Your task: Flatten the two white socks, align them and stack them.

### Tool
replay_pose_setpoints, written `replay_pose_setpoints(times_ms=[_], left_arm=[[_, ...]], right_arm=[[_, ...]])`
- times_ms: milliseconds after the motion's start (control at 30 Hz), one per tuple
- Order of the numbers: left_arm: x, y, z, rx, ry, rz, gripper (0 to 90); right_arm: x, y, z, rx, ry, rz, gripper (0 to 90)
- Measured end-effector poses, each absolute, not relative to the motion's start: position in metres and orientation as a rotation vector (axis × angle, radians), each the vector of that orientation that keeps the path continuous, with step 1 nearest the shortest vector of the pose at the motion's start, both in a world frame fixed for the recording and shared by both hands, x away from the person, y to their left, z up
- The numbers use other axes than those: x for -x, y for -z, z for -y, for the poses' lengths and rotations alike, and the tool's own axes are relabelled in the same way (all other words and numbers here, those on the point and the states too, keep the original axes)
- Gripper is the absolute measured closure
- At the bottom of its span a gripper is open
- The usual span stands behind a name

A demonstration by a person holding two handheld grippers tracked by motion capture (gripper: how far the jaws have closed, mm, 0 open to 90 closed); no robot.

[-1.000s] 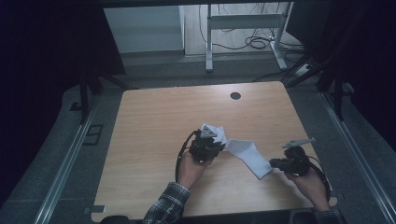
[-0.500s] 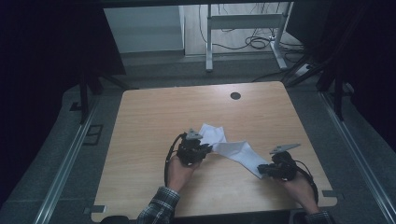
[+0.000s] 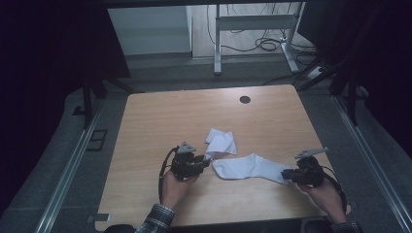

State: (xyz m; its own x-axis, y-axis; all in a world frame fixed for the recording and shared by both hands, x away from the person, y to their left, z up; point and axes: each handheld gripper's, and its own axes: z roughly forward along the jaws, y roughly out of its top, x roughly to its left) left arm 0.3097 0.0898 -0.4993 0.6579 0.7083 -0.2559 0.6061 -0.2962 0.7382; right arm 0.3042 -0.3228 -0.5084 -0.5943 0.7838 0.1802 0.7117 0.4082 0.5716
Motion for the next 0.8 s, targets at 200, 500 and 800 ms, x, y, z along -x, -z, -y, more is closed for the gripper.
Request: replay_pose_setpoints(times_ms=[200, 500, 800], left_arm=[[-0.301, 0.506, -0.067, -2.059, -0.122, -0.911, 58.8], [-0.303, 0.530, -0.053, -2.169, -0.183, -0.827, 46.3], [-0.300, 0.539, -0.049, -2.219, -0.261, -0.808, 48.3]], right_arm=[[-0.291, 0.502, 0.326, -1.320, -0.983, -2.542, 76.7], [-0.282, 0.511, 0.321, -1.224, -0.968, -2.566, 68.6], [-0.275, 0.518, 0.312, -1.067, -0.842, -2.527, 78.8]])
